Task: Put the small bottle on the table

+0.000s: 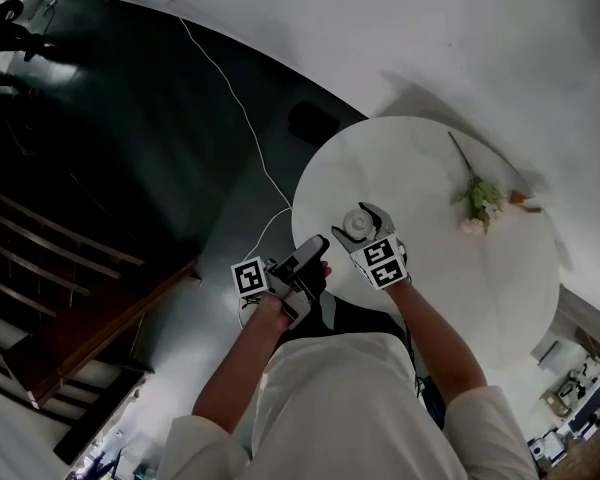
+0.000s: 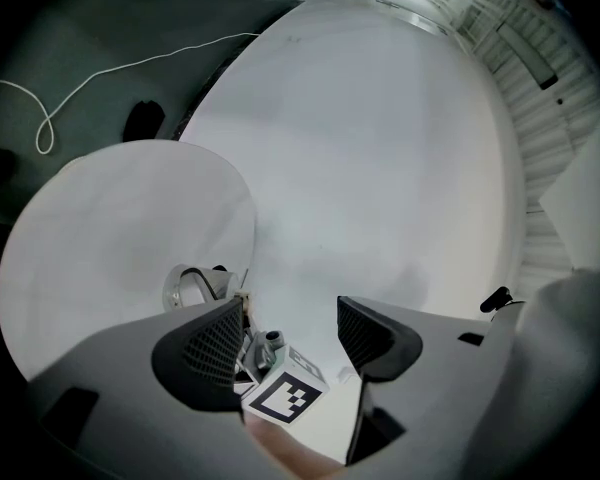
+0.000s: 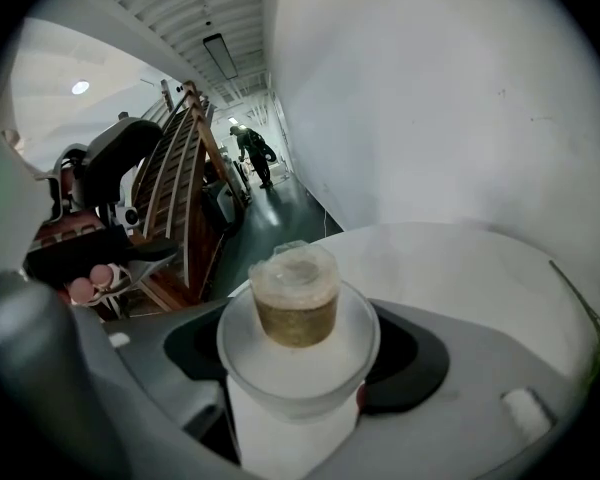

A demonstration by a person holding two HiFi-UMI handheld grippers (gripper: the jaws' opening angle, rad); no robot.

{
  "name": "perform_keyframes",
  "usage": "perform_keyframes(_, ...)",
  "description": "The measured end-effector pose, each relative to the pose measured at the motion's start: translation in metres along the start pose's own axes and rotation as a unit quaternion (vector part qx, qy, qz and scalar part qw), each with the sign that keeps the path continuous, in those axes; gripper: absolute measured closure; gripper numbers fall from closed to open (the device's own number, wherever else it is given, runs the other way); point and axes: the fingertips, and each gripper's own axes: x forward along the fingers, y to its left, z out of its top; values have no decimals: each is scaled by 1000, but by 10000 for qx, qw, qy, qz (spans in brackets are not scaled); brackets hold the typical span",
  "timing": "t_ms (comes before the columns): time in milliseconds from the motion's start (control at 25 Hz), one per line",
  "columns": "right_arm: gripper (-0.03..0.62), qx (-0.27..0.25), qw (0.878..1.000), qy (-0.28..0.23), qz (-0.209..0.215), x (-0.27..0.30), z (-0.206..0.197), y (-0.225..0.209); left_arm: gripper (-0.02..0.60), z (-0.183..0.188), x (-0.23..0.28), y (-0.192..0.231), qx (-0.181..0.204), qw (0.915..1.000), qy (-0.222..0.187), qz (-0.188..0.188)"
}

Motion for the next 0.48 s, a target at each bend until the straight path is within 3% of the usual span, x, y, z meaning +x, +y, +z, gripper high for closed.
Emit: perform_keyframes(480, 243, -206, 9996, 115, -147, 14, -9, -14, 302, 1, 2, -6, 121, 9996, 28, -270)
